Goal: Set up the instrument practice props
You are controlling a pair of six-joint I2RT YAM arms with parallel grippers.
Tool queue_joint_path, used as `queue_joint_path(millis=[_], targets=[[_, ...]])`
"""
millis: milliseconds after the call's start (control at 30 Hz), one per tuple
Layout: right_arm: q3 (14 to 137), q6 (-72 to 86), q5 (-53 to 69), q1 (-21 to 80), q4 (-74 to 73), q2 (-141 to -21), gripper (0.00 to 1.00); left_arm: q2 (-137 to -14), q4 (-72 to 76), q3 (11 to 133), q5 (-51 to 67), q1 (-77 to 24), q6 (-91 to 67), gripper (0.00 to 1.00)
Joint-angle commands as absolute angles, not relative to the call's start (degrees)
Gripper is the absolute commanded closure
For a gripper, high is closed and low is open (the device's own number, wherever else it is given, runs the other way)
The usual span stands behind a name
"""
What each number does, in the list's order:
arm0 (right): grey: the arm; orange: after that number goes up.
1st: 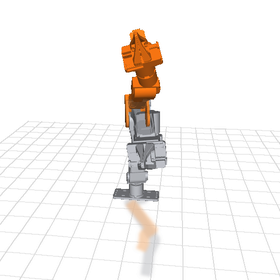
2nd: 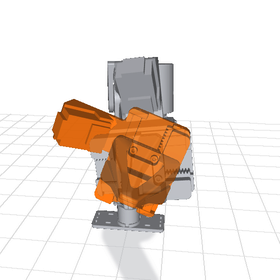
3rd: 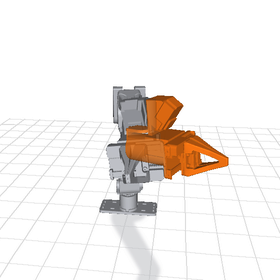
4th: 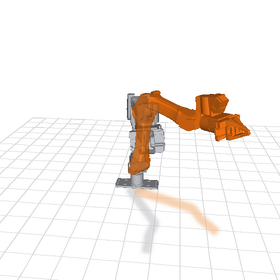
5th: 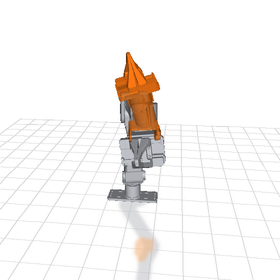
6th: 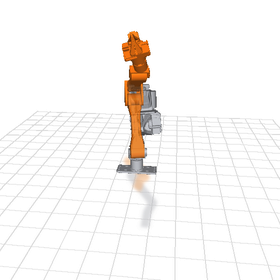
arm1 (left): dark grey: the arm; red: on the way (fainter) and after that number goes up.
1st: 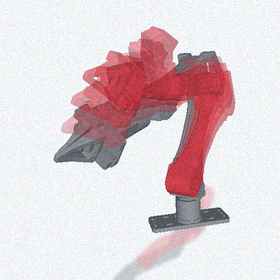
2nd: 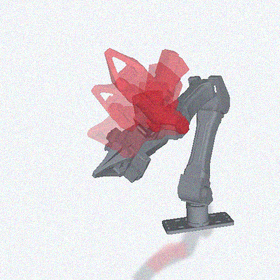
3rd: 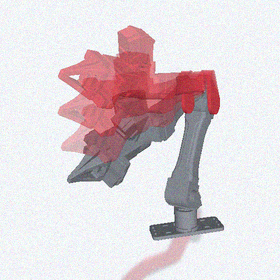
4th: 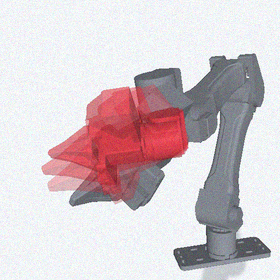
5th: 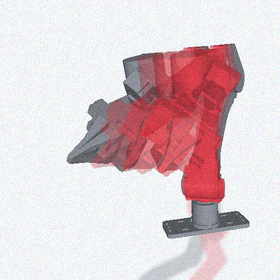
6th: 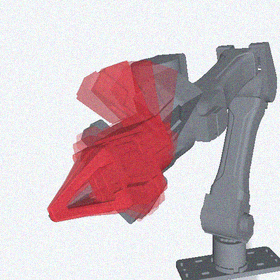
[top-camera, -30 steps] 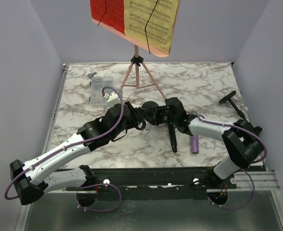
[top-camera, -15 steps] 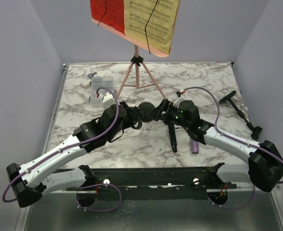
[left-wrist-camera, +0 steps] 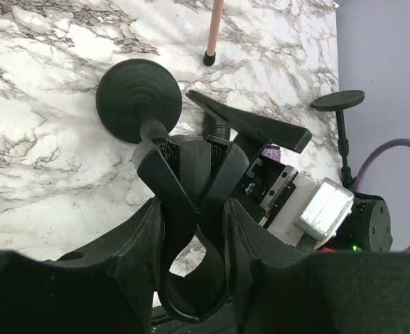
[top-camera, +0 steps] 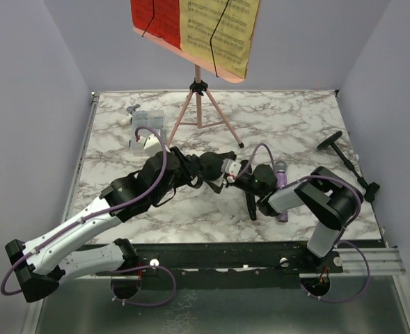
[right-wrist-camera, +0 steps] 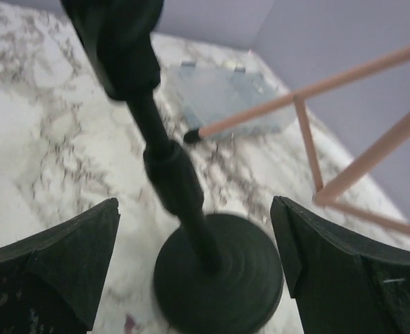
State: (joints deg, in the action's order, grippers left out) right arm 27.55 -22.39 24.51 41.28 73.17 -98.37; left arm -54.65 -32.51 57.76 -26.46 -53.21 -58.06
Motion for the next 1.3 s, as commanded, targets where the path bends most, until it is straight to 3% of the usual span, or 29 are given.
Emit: queue_joint_path(millis=[0, 133, 167, 200, 233, 333, 400, 500, 633, 800, 933, 1033, 1167, 1267], targets=[[33.4, -24.2, 22.0, 44.9, 94.0, -103.2, 0.06, -52.2, -29.5, 60.5, -28.3, -52.9, -59.3, 0.85], [34.9, -20.4, 22.3, 47.2, 95.8, -106.2, 0.21, -51.9, -29.5, 60.7, -28.8, -52.9, -59.4, 0.84], [34.8, -18.4, 19.8, 47.5, 97.1, -107.1, 0.34, -51.7, -29.5, 60.9, -28.9, -53.0, -59.1, 0.84], [34.8, -15.2, 17.0, 47.6, 98.4, -107.8, 0.54, -51.8, -29.5, 61.0, -29.0, -52.9, -58.7, 0.80], [34.3, -10.8, 13.9, 47.6, 99.8, -108.4, 0.69, -51.6, -29.5, 61.1, -29.0, -52.9, -58.3, 0.71], [32.3, -2.8, 12.5, 47.6, 99.7, -108.0, 0.99, -51.2, -29.5, 61.7, -29.2, -52.9, -55.6, 0.34], [31.9, 2.3, 10.1, 47.6, 95.9, -106.9, 1.00, -50.5, -29.5, 61.6, -29.2, -52.9, -53.4, 0.17], [31.8, 2.6, 14.1, 47.5, 89.7, -105.6, 1.00, -48.5, -29.8, 62.1, -29.3, -52.9, -48.2, 0.03], [31.4, -0.4, 29.4, 45.9, 81.8, -102.5, 1.00, -44.7, -30.5, 62.9, -27.3, -52.9, -41.2, 0.01], [34.6, 13.4, 60.4, 38.1, 79.7, -102.7, 1.00, -40.2, -32.9, 62.2, -24.7, -52.9, -38.0, 0.01], [37.7, 21.2, 74.3, 34.7, 81.5, -106.0, 0.99, -38.0, -33.5, 60.8, -22.7, -52.9, -37.5, 0.01], [37.9, 22.0, 77.6, 33.5, 83.5, -107.2, 0.89, -37.4, -33.5, 59.3, -21.6, -52.9, -37.7, 0.01], [40.6, 19.0, 77.1, 33.0, 74.1, -106.5, 0.72, -37.4, -33.5, 58.1, -21.2, -52.9, -38.5, 0.01], [39.4, 14.6, 70.5, 33.0, 67.5, -102.9, 0.37, -37.9, -33.5, 57.9, -21.2, -52.9, -37.6, 0.01]])
